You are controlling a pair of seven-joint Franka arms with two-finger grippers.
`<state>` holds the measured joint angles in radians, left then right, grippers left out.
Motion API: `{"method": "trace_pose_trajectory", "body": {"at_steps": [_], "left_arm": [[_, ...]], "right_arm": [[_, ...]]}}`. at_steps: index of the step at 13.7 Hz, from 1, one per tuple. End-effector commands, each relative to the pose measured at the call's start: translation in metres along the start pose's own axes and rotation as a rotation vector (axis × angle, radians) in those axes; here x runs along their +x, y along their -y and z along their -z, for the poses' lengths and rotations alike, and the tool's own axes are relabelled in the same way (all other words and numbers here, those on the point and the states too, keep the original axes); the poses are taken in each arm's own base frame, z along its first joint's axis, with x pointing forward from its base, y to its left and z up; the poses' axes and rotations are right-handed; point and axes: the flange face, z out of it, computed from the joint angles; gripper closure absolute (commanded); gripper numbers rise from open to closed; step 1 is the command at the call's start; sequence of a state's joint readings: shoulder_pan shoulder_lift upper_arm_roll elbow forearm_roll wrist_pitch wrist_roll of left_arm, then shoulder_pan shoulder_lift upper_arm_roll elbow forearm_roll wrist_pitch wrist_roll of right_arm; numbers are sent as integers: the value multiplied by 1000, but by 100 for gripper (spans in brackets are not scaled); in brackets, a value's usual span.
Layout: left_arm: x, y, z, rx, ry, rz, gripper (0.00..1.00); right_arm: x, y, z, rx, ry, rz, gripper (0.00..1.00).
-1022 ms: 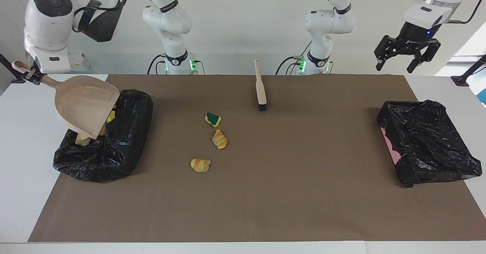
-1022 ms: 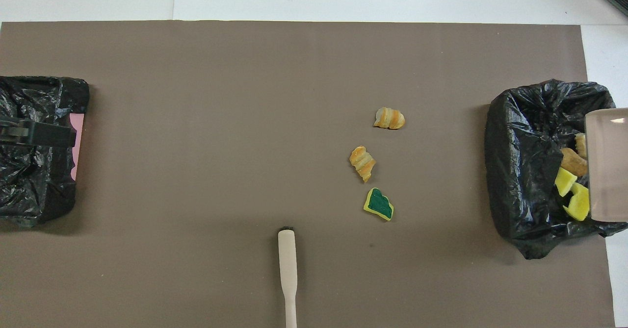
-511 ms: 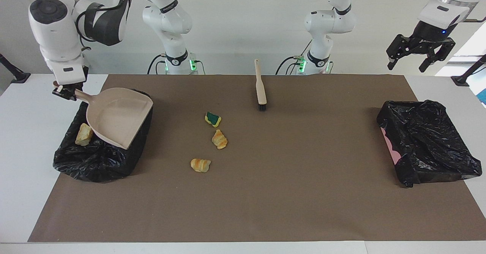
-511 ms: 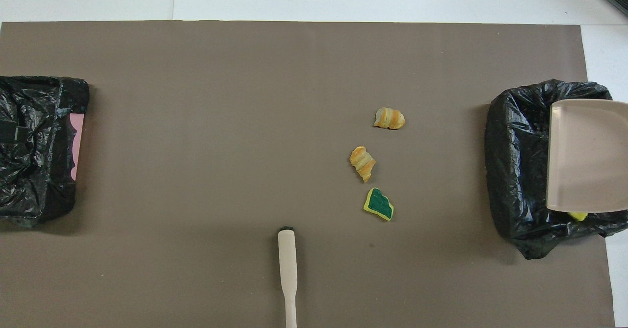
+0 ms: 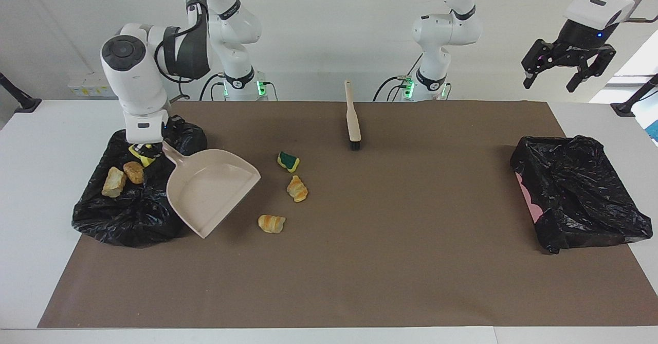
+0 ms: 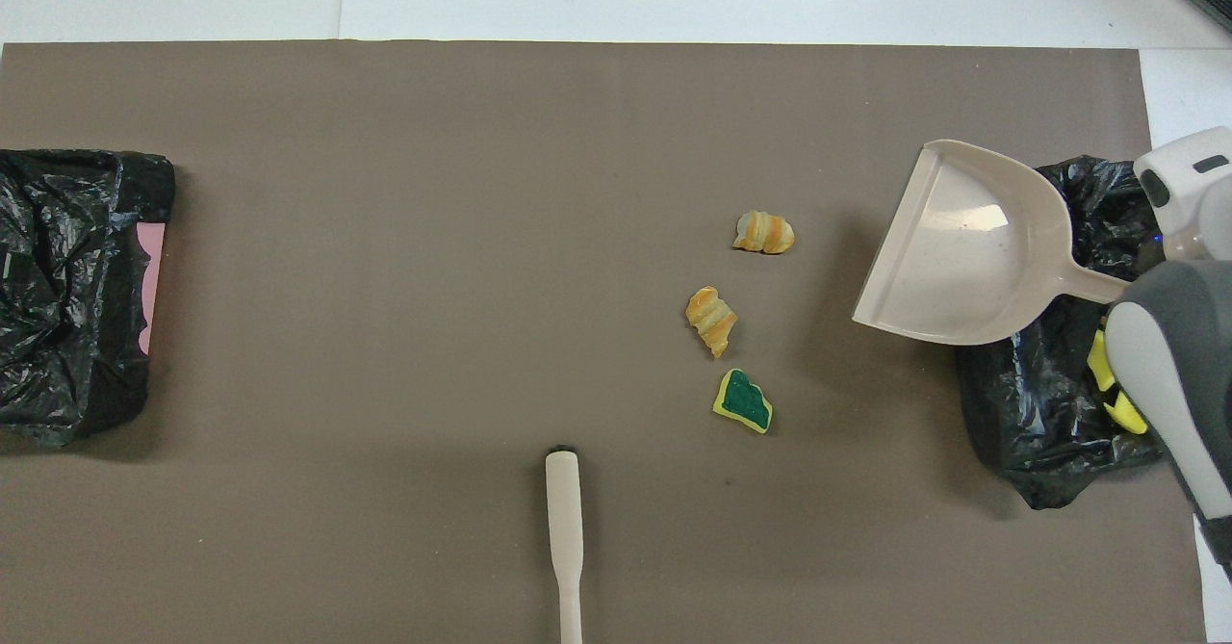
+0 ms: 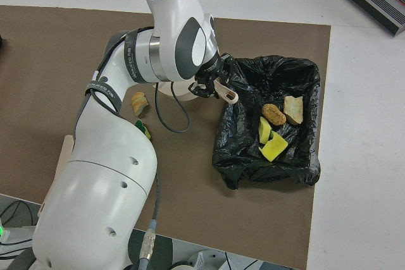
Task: Sweep and dump trash in bin
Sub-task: 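Bring the empty dustpan back and set it on the mat with the right gripper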
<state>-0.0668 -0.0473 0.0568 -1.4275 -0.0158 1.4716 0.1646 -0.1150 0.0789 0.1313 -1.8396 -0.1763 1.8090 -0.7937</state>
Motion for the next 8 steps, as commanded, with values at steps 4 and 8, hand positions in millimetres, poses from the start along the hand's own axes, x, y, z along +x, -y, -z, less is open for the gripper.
{"method": "trace_pose_trajectory", "body": {"at_steps": [4,8], "left_arm": [[-6,5,5,12,11,4,0],[-6,4,5,11,10,3,0]], "right_arm": [[93,83,1,104,-60,-319,100],[164,153,3,111,-102,-526,100]]}}
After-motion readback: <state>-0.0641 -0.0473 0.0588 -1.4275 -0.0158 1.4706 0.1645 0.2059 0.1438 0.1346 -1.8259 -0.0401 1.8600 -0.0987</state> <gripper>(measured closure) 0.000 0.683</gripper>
